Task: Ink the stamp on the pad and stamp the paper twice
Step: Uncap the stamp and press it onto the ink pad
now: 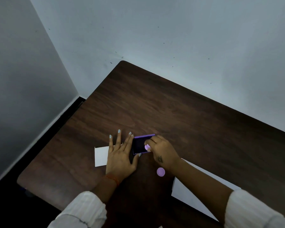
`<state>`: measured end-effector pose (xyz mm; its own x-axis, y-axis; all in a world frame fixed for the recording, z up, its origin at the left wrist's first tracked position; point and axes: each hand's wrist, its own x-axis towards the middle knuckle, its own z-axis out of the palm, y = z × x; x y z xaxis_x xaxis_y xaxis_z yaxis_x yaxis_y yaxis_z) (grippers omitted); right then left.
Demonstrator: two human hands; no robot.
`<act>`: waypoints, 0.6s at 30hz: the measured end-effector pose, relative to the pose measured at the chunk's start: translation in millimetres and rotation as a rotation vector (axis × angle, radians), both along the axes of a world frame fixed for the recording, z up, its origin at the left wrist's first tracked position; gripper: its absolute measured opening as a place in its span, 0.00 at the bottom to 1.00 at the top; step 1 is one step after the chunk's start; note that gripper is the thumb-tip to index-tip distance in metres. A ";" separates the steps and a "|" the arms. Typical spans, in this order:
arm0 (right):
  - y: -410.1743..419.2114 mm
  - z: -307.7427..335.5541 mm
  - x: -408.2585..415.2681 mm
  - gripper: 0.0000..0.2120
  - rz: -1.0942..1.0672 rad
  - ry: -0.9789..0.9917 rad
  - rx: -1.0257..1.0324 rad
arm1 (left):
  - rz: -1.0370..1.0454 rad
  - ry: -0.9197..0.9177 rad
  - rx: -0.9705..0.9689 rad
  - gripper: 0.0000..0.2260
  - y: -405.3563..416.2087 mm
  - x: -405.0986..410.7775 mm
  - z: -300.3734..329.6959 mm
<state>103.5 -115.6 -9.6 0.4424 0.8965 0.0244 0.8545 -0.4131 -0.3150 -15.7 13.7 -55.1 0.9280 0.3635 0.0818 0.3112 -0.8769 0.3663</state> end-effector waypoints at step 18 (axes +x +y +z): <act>10.5 4.8 7.7 0.06 -0.128 0.007 0.041 | -0.004 -0.022 -0.013 0.31 0.2 0.2 -2.2</act>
<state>111.2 -105.1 -4.7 0.5538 0.8307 0.0569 0.7932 -0.5056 -0.3395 -15.5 13.9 -57.3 0.9273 0.3613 0.0979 0.2996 -0.8732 0.3845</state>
